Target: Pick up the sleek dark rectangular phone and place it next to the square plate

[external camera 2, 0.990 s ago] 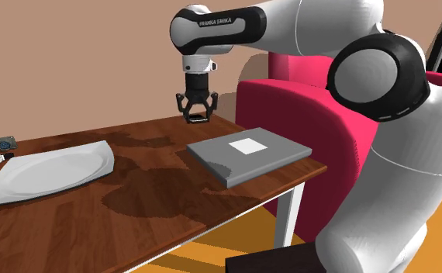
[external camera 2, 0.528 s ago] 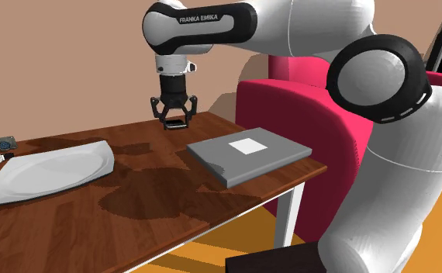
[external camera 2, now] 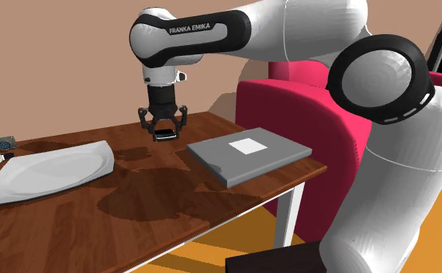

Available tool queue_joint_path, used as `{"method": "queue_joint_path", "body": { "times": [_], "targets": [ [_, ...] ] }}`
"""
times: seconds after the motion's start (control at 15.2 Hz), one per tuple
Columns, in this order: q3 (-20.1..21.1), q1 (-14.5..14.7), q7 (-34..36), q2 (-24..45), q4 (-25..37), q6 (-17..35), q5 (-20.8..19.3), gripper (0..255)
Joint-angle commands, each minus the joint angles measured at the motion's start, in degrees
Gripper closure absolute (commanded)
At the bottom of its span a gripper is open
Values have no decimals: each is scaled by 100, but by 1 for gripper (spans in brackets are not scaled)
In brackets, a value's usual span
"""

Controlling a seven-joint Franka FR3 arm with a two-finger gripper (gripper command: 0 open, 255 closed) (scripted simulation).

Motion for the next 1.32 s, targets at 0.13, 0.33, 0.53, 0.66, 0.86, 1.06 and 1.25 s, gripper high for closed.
{"method": "queue_joint_path", "body": {
  "times": [0.13,0.33,0.53,0.66,0.86,1.06,1.25],
  "targets": [
    [-10,-9,-23,-57,-391,342,26,255],
    [-12,-11,-30,-76,-643,577,36,255],
    [-12,-10,-33,-82,-881,809,39,255],
    [-11,-10,-33,-81,-1008,937,39,255],
    [-11,-10,-33,-80,-1006,937,38,255],
    [-11,-10,-33,-80,-1006,937,38,255],
    [-11,-10,-32,-80,-1006,937,38,0]
  ]
}}
